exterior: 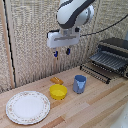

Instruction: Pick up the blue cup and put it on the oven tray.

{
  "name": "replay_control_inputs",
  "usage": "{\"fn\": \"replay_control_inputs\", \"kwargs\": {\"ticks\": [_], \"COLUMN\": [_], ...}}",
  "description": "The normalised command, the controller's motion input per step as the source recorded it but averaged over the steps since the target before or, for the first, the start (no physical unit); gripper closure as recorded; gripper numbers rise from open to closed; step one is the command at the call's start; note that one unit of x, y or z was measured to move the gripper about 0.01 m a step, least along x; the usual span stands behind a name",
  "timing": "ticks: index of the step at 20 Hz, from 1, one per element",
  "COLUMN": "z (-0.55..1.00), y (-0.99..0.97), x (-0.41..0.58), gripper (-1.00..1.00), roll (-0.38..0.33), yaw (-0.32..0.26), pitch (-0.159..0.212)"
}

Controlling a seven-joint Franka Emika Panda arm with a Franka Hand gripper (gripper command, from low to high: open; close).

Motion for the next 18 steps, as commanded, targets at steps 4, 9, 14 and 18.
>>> {"fn": "replay_control_inputs", "kwargs": {"ticks": [4, 9, 14, 18], "z": [-0.15, -0.16, -0.24, -0.3], "y": [-0.54, -0.55, -0.61, -0.64], "x": [-0.531, -0.546, -0.278, -0.144], "gripper": [-1.0, -1.0, -1.0, -1.0], "roll": [0.035, 0.023, 0.017, 0.008], "yaw": [-0.105, -0.138, -0.072, -0.022], "pitch": [0.058, 0.068, 0.013, 0.0]}}
